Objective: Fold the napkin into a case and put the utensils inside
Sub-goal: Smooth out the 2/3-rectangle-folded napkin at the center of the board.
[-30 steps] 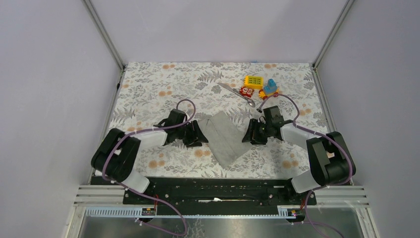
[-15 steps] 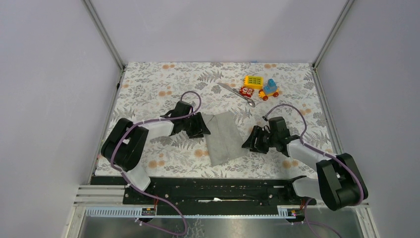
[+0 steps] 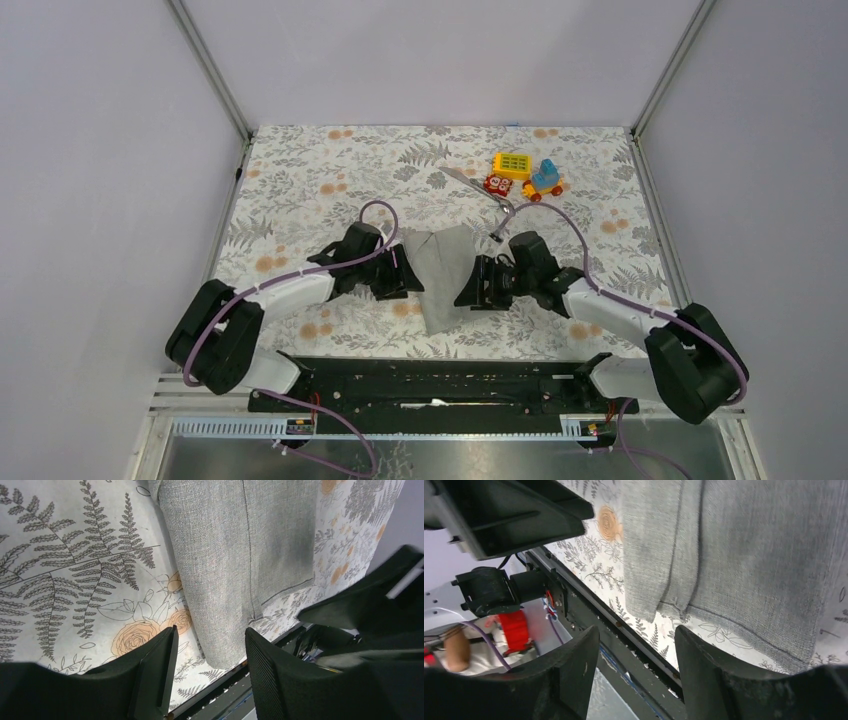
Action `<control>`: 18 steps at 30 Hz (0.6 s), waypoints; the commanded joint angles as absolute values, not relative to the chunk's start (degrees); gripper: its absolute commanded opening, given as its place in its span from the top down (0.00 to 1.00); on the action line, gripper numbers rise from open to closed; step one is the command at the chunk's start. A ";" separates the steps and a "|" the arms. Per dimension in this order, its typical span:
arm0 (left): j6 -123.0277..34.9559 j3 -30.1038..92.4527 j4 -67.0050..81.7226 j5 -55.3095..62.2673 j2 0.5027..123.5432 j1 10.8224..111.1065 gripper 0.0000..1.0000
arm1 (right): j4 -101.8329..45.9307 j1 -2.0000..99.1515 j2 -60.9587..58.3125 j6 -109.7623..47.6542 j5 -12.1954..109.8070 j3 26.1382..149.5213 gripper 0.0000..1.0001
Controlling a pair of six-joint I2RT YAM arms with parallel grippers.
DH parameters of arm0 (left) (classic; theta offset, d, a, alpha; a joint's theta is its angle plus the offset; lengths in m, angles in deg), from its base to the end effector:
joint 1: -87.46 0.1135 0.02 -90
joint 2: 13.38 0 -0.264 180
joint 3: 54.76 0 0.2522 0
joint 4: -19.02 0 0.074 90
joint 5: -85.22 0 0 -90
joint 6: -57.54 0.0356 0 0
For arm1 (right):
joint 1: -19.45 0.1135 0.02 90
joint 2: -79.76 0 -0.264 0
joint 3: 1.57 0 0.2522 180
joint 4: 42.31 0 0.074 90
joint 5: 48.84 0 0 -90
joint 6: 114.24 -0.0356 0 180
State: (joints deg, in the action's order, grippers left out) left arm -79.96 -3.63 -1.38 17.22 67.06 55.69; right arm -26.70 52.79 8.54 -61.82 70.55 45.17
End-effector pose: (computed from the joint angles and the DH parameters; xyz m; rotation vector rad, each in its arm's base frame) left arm 0.2185 -0.1510 0.1687 -0.1757 2.6544 -1.0181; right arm 0.1950 0.1492 0.1913 -0.2084 2.4622 1.1861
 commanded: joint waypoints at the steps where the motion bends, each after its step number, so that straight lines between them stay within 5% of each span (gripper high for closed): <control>1: -81.47 -3.79 0.22 17.76 64.26 55.82 0.42 | -41.43 52.92 4.62 -74.61 75.33 40.07 0.38; 12: -81.31 -4.55 0.29 17.83 63.08 55.82 0.39 | -46.05 55.55 -2.13 -75.28 76.86 39.73 0.52; 18: -81.43 -4.35 0.49 18.42 62.49 55.82 0.39 | -50.12 57.08 -5.27 -76.63 76.76 38.06 0.51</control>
State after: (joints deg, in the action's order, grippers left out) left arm -80.99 -4.11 -1.12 17.72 64.66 55.69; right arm -45.74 55.81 -3.70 -75.13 76.21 39.13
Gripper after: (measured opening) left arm 0.606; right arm 0.488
